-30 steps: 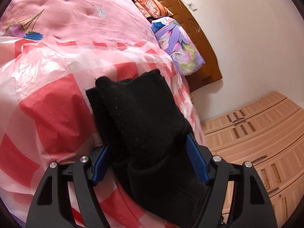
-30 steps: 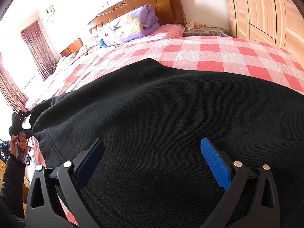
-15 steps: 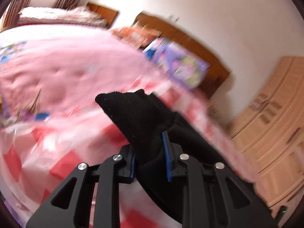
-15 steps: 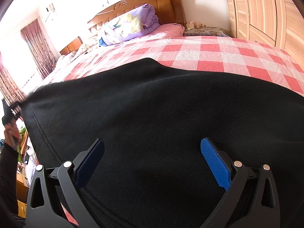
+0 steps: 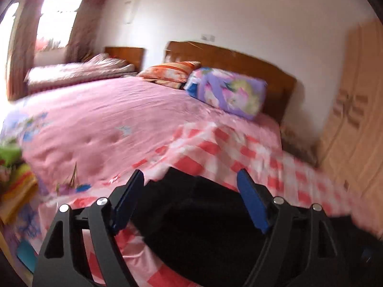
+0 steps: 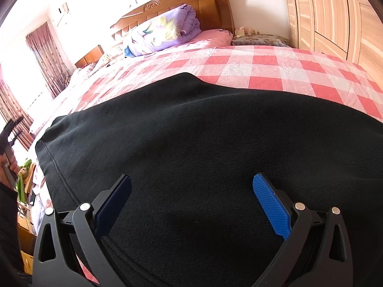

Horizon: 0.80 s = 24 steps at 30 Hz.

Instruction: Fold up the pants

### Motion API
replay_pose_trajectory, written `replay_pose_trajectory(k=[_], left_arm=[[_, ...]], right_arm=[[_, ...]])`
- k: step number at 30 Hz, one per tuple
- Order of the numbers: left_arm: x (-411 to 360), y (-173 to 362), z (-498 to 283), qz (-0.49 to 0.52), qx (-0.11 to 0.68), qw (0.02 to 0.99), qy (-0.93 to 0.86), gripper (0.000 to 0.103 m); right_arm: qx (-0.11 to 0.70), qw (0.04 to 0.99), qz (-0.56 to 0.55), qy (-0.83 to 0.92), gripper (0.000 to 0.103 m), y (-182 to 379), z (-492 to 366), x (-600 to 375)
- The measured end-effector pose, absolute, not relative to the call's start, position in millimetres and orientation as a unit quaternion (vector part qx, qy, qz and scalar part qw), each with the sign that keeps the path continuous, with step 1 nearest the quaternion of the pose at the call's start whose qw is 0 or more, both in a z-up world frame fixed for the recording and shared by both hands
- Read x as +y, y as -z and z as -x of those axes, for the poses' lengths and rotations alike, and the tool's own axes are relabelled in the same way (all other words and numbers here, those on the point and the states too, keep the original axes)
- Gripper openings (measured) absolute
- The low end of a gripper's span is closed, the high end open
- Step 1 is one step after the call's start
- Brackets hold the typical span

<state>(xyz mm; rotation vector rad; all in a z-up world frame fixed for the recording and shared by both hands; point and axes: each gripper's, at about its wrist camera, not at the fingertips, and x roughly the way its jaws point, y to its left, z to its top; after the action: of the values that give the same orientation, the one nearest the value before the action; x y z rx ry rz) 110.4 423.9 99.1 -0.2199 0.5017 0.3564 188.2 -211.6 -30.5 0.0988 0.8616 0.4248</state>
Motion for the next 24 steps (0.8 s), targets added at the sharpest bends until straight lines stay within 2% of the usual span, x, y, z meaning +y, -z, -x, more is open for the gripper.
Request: replay_pose_trajectory(k=[2, 4, 8, 9, 10, 12, 15, 19, 24], left_arm=[[368, -85, -163, -0.004, 0.318, 0.938, -0.135, 0.087], [335, -61, -200, -0.045, 0.365, 0.924, -0.107, 0.087], [343, 0, -259, -0.035, 0.47, 0.872, -0.134, 0.089], [365, 15, -266, 0.005, 0.486, 0.863, -0.141, 0.099], [393, 23, -265, 0.069, 0.482, 0.864, -0.129, 0.102], [423, 22, -256, 0.133, 0.468, 0.864, -0.127, 0.1], [413, -3, -248, 0.113, 0.45, 0.871, -0.163, 0.096], [351, -43, -234, 0.078, 0.393, 0.91, -0.108, 0.098], [208, -47, -257, -0.013, 0.402, 0.915, 0.039, 0.1]], right_arm=[[0.414, 0.886, -0.048, -0.205, 0.099, 31, -189, -212], [0.414, 0.885, -0.05, -0.206, 0.099, 31, -189, -212], [0.413, 0.883, -0.061, -0.213, 0.099, 31, -189, -215], [0.412, 0.883, -0.067, -0.216, 0.099, 31, -189, -217], [0.411, 0.882, -0.072, -0.218, 0.099, 31, -189, -218], [0.416, 0.879, -0.078, -0.22, 0.099, 31, -190, -220], [0.438, 0.877, -0.04, -0.194, 0.098, 21, -187, -214], [0.402, 0.898, 0.017, -0.179, 0.098, -8, -194, -207], [0.415, 0.896, 0.032, -0.156, 0.098, -12, -232, -203]])
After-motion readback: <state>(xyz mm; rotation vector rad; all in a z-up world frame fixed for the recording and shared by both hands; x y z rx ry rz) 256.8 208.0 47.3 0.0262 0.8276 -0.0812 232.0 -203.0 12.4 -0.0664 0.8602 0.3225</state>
